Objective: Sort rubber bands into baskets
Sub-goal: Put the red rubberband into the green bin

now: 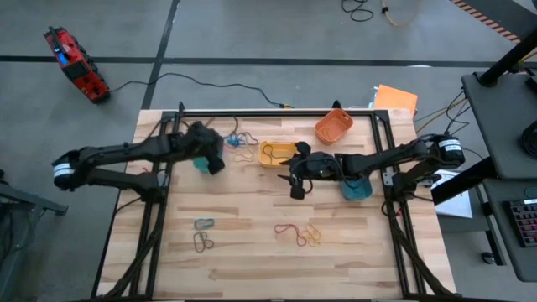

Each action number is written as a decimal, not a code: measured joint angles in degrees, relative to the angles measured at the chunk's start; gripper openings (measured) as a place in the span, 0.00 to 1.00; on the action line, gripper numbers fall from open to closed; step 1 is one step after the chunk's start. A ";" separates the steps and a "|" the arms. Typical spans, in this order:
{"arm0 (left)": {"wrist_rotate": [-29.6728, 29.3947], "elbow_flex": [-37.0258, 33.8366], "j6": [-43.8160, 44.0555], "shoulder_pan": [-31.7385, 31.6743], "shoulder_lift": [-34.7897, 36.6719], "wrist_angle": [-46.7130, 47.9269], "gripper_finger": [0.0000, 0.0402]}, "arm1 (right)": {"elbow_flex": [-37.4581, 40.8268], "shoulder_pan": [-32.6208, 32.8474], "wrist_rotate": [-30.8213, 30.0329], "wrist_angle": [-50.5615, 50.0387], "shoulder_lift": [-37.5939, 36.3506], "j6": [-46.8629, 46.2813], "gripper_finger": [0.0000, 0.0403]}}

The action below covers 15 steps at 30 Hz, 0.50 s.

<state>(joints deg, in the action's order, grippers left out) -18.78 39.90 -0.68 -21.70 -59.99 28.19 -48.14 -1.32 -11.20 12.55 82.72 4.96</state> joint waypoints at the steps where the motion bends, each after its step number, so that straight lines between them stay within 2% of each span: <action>1: -0.15 0.00 1.45 -1.73 -0.01 1.32 0.00 | 0.00 -0.41 0.00 -0.01 0.00 0.01 0.46; 6: -0.27 0.00 7.90 -7.02 -2.11 6.18 0.00 | 0.00 -2.22 0.00 0.03 0.00 0.15 0.46; 15: -0.17 0.00 9.05 -7.71 -7.93 8.15 0.00 | 0.00 -4.57 0.04 0.06 0.00 0.21 0.46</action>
<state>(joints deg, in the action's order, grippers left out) -18.95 39.90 8.37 -29.41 -67.92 36.34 -48.14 -5.89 -11.16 12.60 82.72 5.17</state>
